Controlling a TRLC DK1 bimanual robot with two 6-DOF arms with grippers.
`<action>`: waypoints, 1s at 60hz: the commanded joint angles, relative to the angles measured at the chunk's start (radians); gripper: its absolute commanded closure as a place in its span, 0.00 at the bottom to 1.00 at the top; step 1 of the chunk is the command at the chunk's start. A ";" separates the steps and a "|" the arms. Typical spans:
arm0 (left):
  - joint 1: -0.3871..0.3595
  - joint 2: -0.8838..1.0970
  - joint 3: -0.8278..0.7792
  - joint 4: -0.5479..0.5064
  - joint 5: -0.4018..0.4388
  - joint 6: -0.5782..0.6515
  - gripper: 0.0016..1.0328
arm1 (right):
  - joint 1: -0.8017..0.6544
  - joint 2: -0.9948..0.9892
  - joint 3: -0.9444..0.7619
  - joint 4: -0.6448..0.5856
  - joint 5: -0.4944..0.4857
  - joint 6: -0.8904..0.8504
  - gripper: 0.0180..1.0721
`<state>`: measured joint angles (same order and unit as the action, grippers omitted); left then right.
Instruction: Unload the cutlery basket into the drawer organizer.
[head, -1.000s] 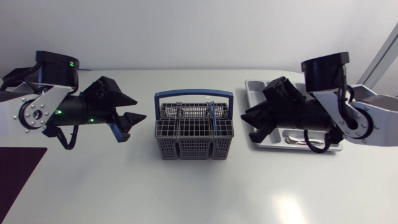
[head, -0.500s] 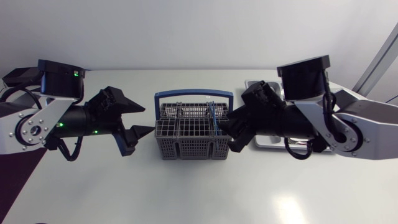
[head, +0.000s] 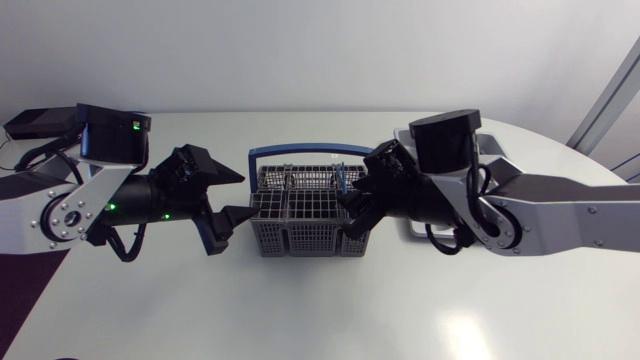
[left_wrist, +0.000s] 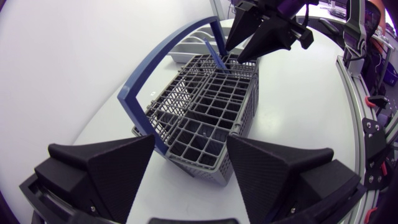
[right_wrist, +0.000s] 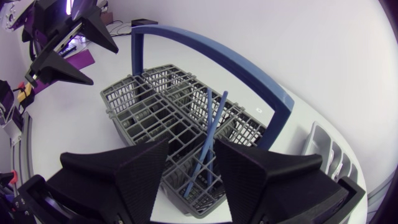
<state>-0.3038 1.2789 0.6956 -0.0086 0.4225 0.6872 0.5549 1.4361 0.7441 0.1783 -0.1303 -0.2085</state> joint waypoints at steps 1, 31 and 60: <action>-0.011 0.019 -0.028 0.015 0.012 -0.023 0.16 | 0.016 0.035 -0.018 0.039 0.026 0.023 0.47; -0.026 0.017 -0.045 0.027 0.012 -0.048 0.16 | 0.033 0.060 -0.081 0.179 0.069 0.006 0.60; -0.031 0.039 -0.054 0.032 0.010 -0.049 0.16 | 0.034 0.101 -0.124 0.311 0.070 -0.048 0.78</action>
<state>-0.3260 1.2968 0.6609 0.0139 0.4225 0.6537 0.5819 1.5059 0.6464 0.4580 -0.0727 -0.2398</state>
